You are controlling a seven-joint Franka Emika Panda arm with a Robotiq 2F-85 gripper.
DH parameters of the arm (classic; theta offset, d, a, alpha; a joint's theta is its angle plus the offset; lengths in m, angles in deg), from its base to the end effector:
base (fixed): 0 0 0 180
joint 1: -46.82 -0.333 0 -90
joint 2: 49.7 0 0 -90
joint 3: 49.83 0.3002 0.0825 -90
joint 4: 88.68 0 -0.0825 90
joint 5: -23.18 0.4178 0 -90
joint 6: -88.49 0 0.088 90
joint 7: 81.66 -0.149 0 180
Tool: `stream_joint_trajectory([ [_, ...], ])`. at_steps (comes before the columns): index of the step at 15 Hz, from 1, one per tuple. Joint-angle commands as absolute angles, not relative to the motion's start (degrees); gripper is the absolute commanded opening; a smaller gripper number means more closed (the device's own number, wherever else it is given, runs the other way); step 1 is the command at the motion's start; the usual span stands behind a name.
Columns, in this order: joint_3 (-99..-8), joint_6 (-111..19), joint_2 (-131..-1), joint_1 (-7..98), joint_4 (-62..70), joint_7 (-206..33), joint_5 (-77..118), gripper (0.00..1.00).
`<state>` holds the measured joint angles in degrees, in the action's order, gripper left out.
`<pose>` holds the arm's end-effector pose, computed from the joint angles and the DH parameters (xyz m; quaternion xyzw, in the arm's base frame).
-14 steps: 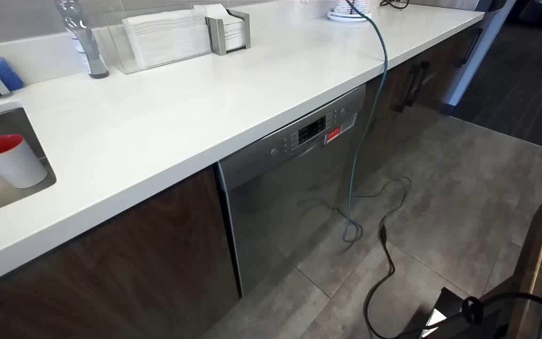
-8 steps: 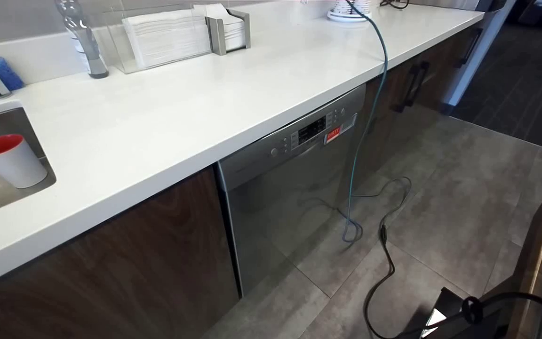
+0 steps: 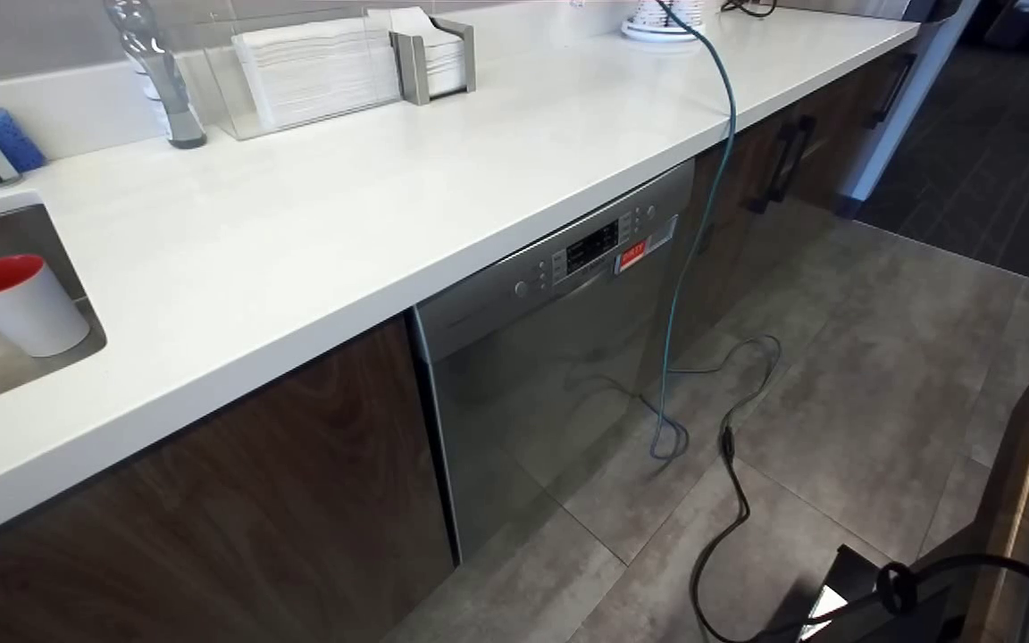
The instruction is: Press a button on the oven
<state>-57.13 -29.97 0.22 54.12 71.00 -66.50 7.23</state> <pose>0.3414 -0.1036 0.3910 0.9908 0.0805 0.0553 0.0939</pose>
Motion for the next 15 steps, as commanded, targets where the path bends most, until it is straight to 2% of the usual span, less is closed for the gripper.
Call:
stream_joint_trajectory([
  [1, -57.49, -29.68, 0.25, 53.65, 70.85, -66.80, 6.93, 1.00],
  [5, -59.20, -31.34, -2.03, 52.63, 70.72, -66.44, 9.09, 1.00],
  [15, -66.97, -44.19, -19.26, 46.37, 69.62, -62.13, 25.85, 1.00],
])
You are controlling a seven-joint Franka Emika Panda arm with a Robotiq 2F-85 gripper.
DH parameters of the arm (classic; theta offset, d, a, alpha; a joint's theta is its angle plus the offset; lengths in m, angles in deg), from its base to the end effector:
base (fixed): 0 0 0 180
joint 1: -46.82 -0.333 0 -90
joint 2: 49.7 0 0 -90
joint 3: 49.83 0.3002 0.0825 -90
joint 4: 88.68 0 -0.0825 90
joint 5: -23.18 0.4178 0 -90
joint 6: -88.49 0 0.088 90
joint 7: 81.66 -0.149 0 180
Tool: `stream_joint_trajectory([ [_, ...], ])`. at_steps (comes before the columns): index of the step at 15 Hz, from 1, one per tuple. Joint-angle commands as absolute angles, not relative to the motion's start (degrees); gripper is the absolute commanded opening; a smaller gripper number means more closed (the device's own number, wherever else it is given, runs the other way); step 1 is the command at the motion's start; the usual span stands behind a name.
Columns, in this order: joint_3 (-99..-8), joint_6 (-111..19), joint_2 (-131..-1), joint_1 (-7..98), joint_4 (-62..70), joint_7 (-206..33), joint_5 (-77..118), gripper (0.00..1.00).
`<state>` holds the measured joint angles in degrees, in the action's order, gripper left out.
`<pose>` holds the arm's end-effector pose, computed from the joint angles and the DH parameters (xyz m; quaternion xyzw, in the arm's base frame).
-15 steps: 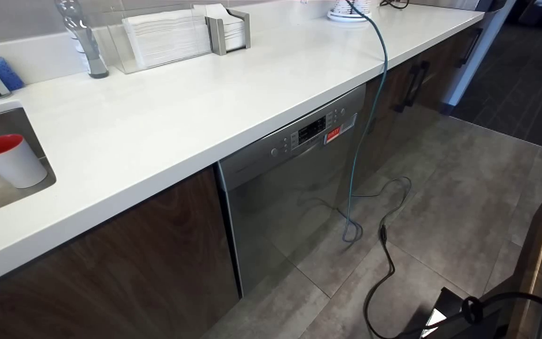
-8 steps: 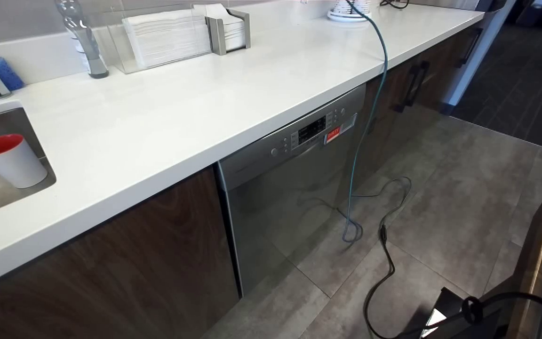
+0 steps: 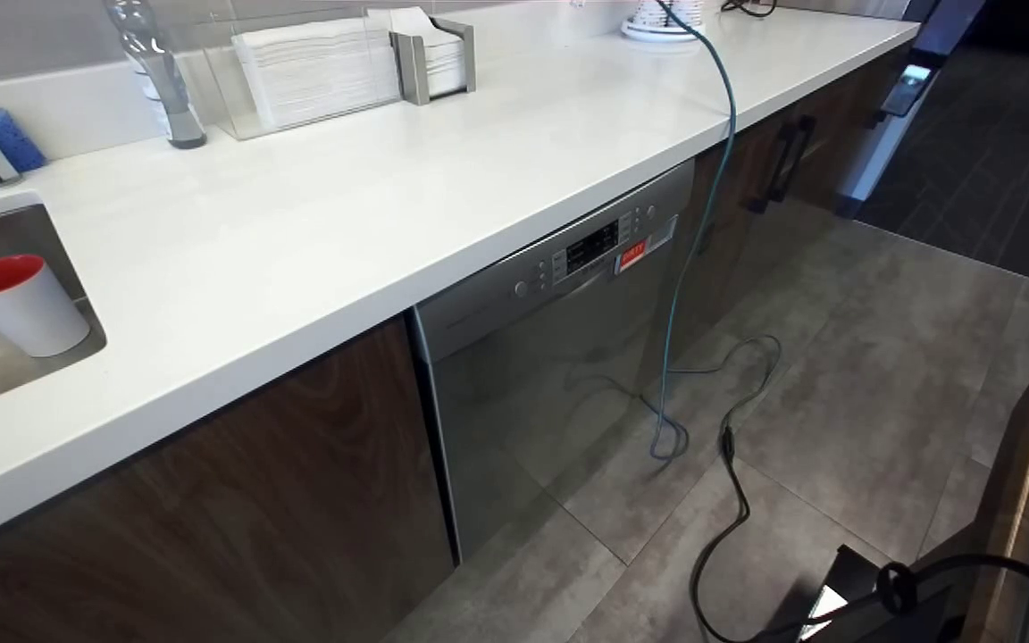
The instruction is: Press a button on the oven
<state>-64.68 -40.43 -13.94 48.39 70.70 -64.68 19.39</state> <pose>0.3750 -0.0929 0.3155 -0.9970 -0.0453 -0.0510 0.0364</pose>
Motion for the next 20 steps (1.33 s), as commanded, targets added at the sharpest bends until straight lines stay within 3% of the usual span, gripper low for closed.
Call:
stream_joint_trajectory([
  [1, -67.51, -45.39, -20.73, 45.79, 69.39, -61.55, 28.35, 1.00],
  [10, -71.06, -57.80, -32.30, 41.65, 67.96, -52.64, 49.41, 1.00],
  [20, -70.45, -58.13, -32.71, 43.53, 68.85, -53.34, 50.96, 1.00],
])
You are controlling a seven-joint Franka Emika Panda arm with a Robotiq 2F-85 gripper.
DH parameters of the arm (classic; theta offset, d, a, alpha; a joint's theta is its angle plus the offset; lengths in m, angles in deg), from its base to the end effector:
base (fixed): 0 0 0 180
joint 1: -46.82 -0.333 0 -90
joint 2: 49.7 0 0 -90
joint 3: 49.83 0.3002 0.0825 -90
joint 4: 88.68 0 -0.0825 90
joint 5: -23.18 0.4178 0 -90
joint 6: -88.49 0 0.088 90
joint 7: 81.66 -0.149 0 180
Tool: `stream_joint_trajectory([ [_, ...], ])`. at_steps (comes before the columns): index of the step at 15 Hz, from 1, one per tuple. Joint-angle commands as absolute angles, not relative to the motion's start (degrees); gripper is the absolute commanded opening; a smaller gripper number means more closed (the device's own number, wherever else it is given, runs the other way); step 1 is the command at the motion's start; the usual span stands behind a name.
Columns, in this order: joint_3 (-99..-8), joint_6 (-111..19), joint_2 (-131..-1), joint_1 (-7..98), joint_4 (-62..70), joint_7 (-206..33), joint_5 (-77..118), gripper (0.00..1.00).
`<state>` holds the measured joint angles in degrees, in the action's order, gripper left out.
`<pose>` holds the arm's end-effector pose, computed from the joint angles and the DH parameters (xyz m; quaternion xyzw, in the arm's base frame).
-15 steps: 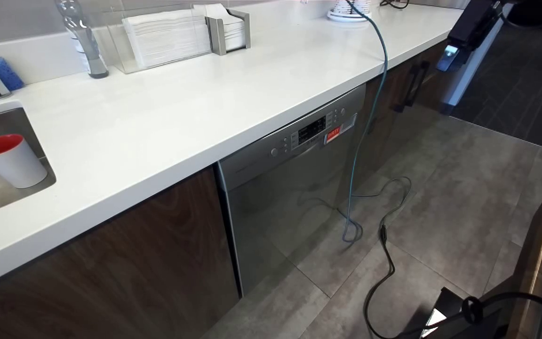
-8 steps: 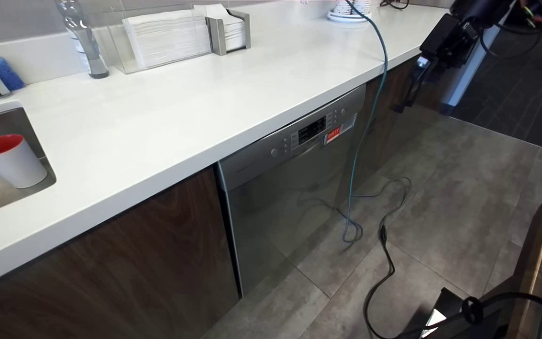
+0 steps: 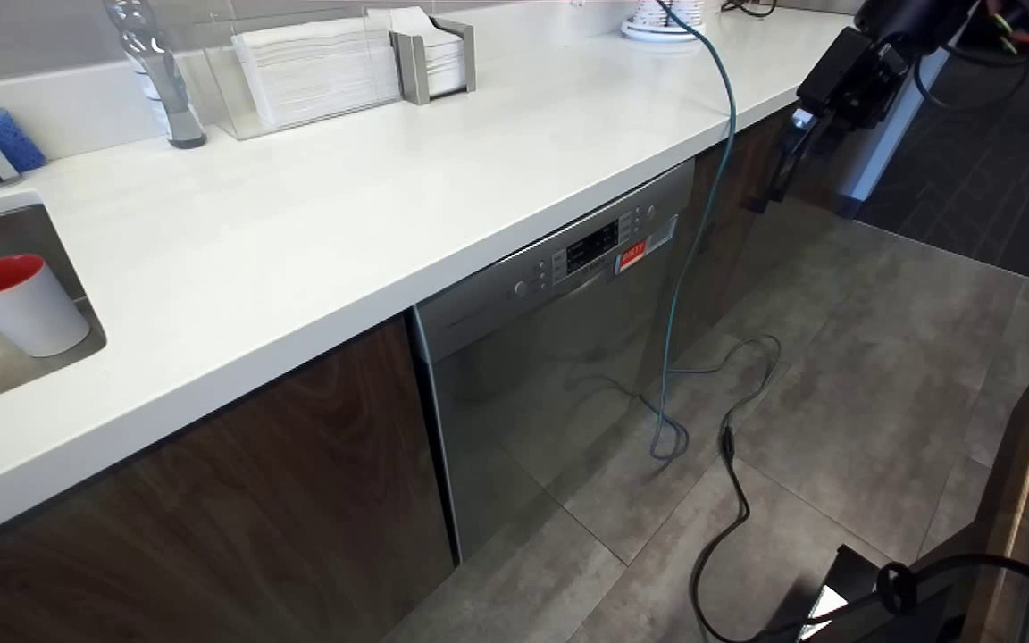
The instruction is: Press a button on the oven
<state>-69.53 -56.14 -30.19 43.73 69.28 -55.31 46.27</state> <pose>0.4081 -0.0969 0.2411 -0.9811 0.0681 -0.0961 0.1538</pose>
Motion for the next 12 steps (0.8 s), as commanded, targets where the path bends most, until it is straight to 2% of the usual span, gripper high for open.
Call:
stream_joint_trajectory([
  [1, -71.11, -58.75, -33.74, 43.06, 68.71, -52.54, 53.28, 1.00],
  [12, -77.31, -60.45, -46.08, 37.07, 63.24, -35.06, 92.74, 1.00],
])
